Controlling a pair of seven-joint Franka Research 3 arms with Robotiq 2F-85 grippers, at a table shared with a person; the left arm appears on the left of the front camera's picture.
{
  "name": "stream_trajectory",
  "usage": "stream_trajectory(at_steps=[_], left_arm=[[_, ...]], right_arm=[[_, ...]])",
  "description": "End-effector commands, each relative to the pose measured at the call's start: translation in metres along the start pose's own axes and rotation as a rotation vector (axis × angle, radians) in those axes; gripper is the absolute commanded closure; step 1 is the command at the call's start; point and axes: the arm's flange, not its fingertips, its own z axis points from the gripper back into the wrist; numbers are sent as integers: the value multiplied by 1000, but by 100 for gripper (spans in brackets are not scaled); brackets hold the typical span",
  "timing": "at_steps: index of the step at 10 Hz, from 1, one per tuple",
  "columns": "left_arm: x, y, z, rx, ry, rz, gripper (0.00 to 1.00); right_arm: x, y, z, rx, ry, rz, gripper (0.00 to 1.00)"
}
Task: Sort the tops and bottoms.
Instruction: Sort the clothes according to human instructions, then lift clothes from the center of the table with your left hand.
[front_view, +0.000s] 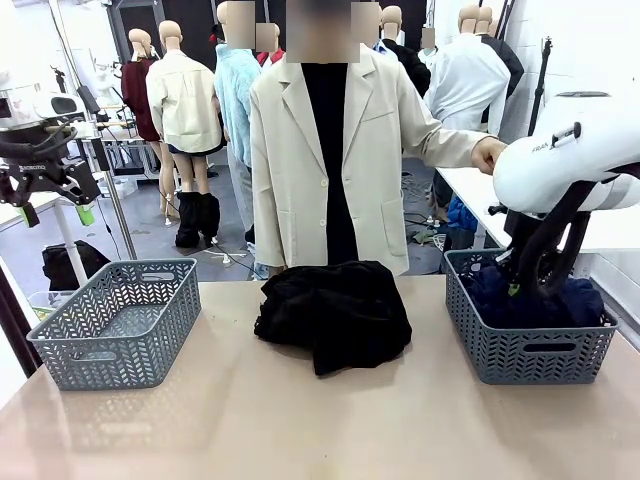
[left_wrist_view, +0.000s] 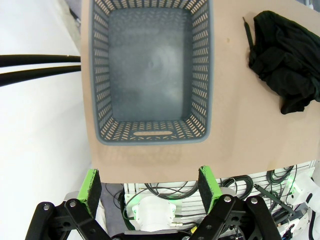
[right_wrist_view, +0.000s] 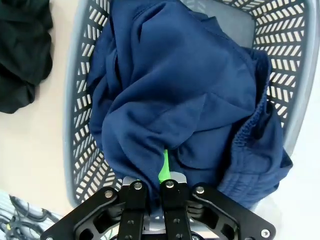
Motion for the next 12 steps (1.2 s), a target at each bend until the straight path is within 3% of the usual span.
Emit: stream_trajectory(at_steps=[1,5,6,10,12], left_arm=[[2,0,2,-10,-11,21,0],[2,0,2,-10,-11,21,0],[2,0,2,-10,-11,21,0],[2,0,2,-10,-11,21,0],[2,0,2,-10,-11,21,0]], right_arm=[[5,4,17,-9,-8,18,81],[11,12,51,-41,-69,33,5],[11,14,63,-46,-87,43,0],[14,22,112,-57,-144,66,0],[13,20,107,-33,-148,50,0]])
